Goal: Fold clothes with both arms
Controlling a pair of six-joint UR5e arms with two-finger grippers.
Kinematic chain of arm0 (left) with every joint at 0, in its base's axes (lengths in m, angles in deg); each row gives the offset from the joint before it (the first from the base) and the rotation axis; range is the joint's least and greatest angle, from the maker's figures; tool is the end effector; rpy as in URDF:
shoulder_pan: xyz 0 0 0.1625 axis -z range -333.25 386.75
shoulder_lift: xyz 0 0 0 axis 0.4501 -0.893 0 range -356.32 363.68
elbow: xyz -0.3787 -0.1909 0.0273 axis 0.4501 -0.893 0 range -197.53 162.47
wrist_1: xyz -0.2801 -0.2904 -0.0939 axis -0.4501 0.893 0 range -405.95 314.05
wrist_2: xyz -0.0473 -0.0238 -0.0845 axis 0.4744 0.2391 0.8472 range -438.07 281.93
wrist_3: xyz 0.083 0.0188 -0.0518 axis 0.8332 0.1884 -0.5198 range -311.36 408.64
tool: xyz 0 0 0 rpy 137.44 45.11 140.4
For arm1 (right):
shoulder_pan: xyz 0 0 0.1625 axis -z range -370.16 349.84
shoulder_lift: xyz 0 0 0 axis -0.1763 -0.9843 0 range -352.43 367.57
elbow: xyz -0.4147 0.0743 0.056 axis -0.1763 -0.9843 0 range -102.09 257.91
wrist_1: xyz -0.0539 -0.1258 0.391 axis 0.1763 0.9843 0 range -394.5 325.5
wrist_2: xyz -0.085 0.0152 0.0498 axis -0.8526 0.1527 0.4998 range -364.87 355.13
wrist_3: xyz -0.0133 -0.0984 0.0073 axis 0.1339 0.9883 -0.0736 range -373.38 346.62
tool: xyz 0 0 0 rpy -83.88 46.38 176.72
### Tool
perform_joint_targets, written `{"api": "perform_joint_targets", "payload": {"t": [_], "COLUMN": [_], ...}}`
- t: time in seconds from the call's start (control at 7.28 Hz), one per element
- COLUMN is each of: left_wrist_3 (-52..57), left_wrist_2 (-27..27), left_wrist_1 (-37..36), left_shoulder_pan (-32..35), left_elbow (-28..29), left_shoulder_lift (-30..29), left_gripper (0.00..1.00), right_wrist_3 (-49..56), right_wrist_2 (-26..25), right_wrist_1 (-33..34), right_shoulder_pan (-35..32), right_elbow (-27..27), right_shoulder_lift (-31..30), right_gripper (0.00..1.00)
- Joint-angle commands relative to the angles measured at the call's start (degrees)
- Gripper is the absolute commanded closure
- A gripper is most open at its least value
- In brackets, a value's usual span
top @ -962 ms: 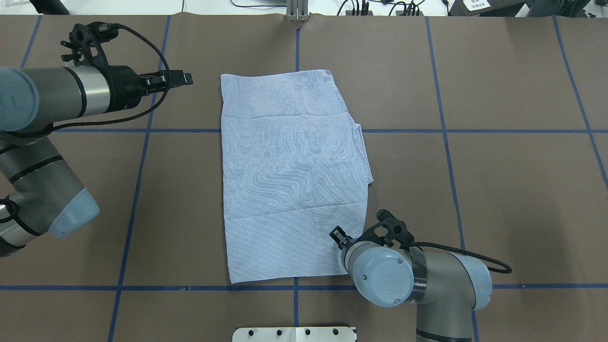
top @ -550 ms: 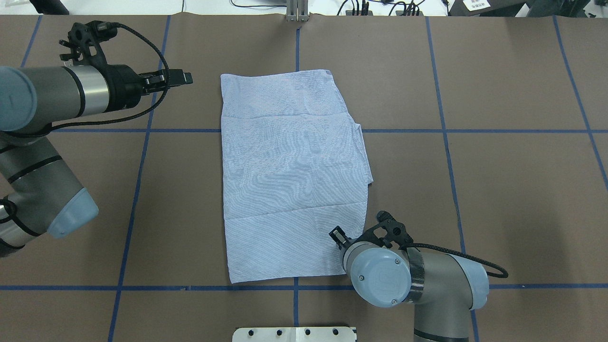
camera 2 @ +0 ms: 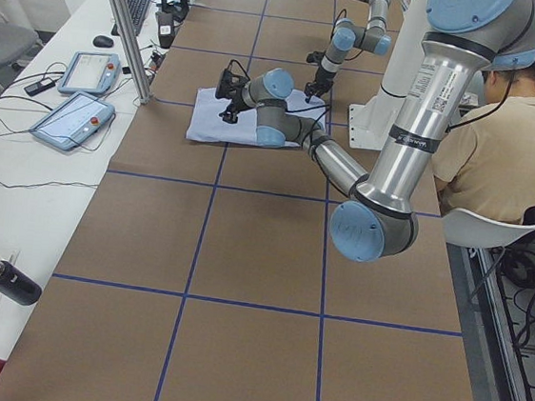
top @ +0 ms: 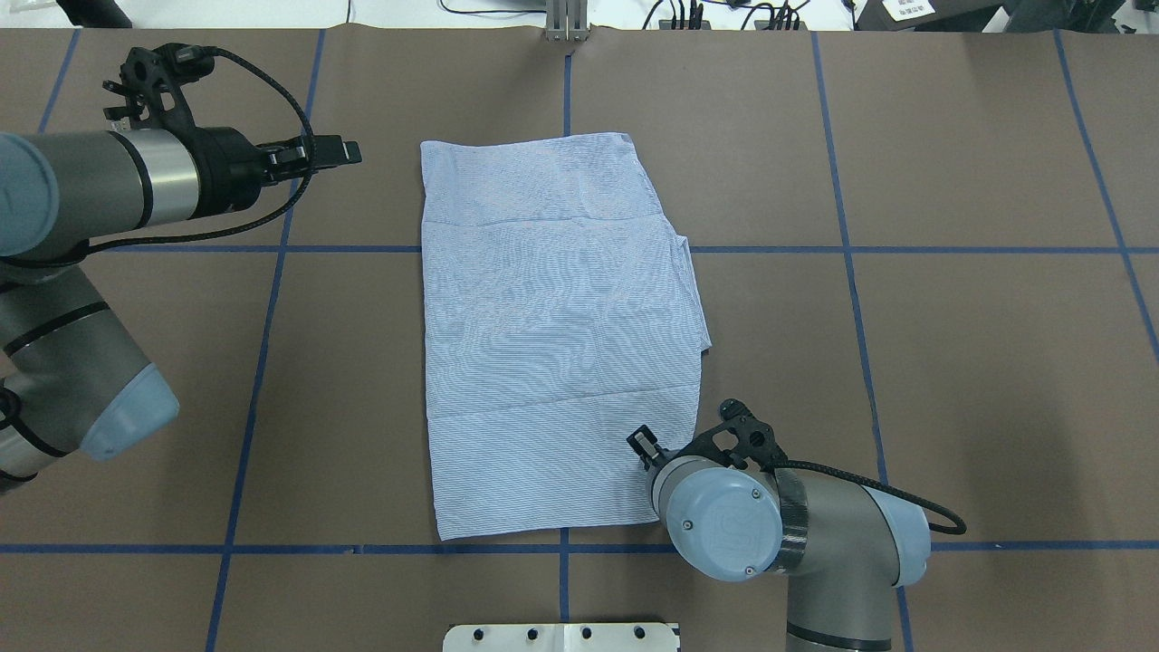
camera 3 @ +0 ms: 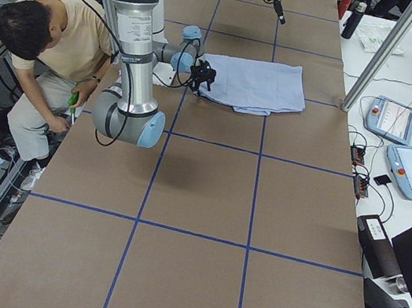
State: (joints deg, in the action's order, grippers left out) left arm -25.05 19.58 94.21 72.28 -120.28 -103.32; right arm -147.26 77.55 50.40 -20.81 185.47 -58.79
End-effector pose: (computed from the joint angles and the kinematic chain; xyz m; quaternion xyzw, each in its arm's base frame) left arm 0.3204 -0.4976 0.2934 0.2853 0.5760 -0.1515 0.7509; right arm -0.5682 -0.2559 0.2897 -0.0539 -0.3932 0.4434 0.8036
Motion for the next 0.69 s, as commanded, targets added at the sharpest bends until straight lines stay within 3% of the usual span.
{"api": "perform_joint_targets", "payload": {"t": [0.0,0.55], "left_wrist_3": [-0.5,-3.3], "left_wrist_2": [0.0,0.1], "left_wrist_1": [0.0,0.0], "left_shoulder_pan": [0.0,-0.1], "left_elbow": [-0.3,-0.4], "left_shoulder_lift": [0.3,0.2], "left_gripper": [0.3,0.3], "right_wrist_3": [0.5,0.3], "right_wrist_2": [0.1,0.4], "right_wrist_1": [0.0,0.0], "right_shoulder_pan": [-0.5,-0.7], "right_elbow": [0.1,0.6], "right_shoulder_lift": [0.4,0.4], "right_gripper": [1.0,1.0]}}
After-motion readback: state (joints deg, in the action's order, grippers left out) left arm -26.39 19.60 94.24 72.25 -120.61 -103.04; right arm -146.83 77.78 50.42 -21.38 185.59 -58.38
